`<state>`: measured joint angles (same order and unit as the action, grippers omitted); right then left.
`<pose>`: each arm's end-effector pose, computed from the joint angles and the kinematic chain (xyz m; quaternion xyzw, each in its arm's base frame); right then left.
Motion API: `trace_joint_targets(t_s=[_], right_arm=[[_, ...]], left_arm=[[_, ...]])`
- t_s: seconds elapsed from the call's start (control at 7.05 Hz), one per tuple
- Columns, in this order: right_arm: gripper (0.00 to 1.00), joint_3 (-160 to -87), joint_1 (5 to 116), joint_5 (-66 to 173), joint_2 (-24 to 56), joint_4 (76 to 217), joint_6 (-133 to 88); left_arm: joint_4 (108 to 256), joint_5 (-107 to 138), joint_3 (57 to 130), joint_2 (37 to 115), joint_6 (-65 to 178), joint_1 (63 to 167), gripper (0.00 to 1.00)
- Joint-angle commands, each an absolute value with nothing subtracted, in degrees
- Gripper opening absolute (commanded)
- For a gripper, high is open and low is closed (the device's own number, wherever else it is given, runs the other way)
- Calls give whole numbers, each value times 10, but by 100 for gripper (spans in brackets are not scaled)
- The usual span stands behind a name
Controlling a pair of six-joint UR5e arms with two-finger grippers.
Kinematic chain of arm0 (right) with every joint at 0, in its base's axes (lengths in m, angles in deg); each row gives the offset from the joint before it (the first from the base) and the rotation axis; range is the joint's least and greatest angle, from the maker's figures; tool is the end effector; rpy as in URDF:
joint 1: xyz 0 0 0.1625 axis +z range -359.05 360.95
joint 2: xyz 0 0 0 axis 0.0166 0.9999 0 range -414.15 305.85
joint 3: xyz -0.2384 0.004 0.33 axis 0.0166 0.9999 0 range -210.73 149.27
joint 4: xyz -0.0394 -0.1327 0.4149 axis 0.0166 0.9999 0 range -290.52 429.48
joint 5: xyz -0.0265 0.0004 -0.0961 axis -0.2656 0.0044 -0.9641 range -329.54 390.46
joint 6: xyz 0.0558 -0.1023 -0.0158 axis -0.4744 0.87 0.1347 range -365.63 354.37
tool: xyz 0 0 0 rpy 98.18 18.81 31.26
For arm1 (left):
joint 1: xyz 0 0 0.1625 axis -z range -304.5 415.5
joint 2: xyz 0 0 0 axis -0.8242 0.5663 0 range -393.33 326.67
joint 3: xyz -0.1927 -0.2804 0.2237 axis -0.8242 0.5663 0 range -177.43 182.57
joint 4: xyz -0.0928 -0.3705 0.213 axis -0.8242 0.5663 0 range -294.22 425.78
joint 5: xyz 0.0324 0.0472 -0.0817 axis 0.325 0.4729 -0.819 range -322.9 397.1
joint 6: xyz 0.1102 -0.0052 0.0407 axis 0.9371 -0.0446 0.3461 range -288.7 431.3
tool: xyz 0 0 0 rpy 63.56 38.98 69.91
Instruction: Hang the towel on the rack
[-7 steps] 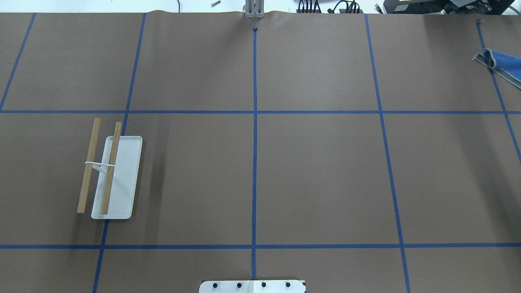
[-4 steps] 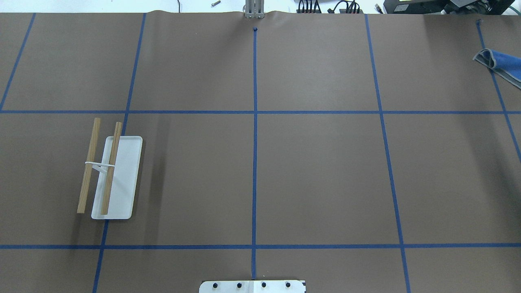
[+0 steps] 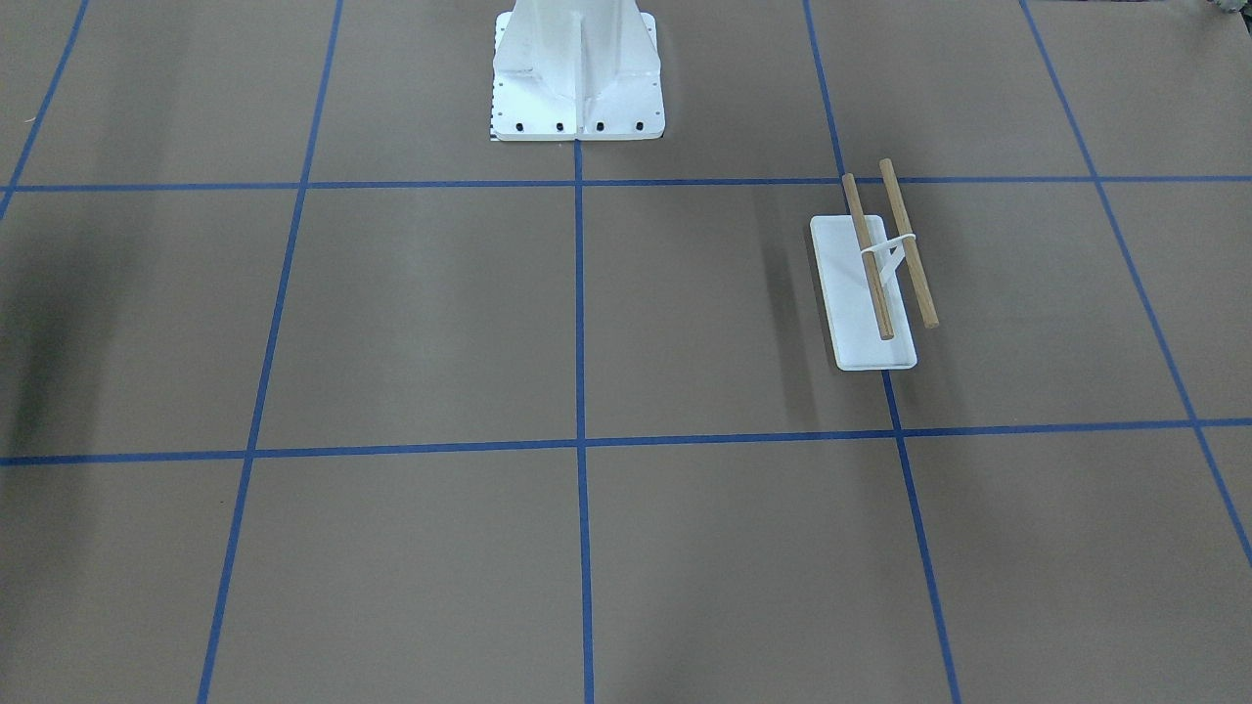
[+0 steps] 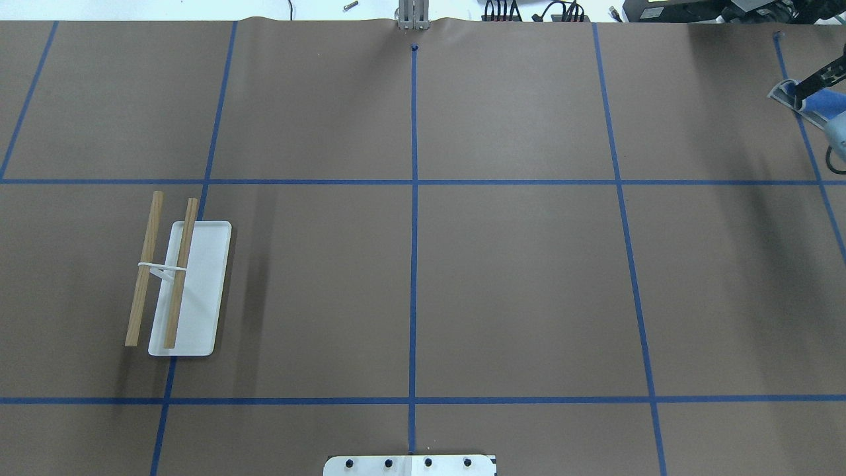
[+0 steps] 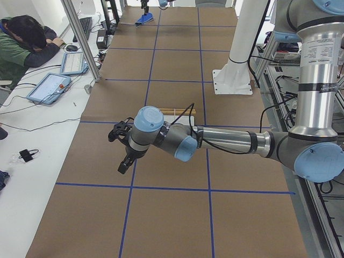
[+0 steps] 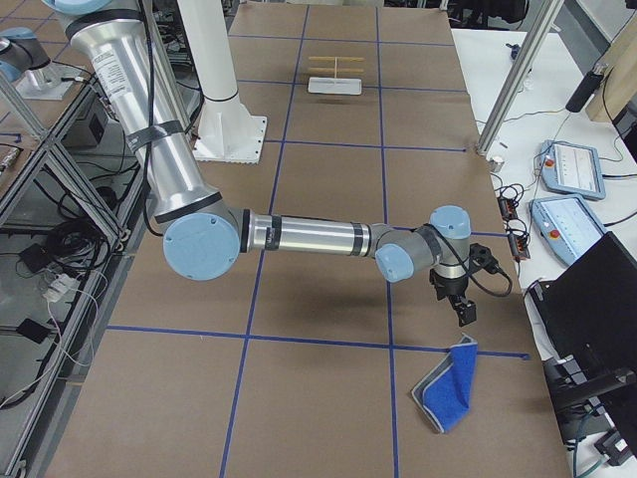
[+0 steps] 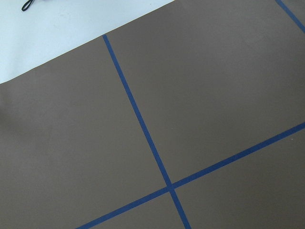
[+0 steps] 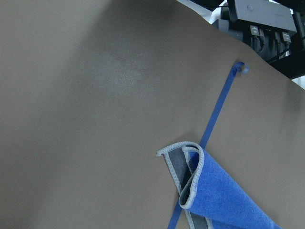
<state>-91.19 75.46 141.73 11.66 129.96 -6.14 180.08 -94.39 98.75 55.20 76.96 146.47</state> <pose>-0.1042 -0.7155 0.6319 0.1786 -0.2073 -0.1636 0.9478 -0.0643 -0.5336 0.5640 0.2537 0.3288 0.1257 0.9010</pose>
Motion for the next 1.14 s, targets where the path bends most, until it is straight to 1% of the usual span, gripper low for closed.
trace_joint_targets(t_s=[0.0,0.14,0.28,0.43,0.57,0.71,0.85,0.99], right_arm=[[100,-817,700,1309,86,1244,-89],[100,-701,699,1303,58,1150,-89],[100,-667,699,1287,50,1129,-89],[98,-662,699,1270,51,1129,-89],[91,-661,707,1267,51,1129,-89],[77,-660,714,1267,50,1130,-89],[71,-660,720,1267,50,1131,-89],[45,-660,722,1268,50,1130,-91]], left_arm=[[1801,-944,987,552,769,1465,99],[1801,-944,986,552,769,1465,99],[1801,-944,986,553,769,1465,99],[1801,-944,985,552,769,1465,99],[1806,-944,985,552,769,1465,99],[1807,-944,985,552,769,1465,99],[1807,-944,985,552,769,1465,99],[1807,-944,985,550,769,1465,99]])
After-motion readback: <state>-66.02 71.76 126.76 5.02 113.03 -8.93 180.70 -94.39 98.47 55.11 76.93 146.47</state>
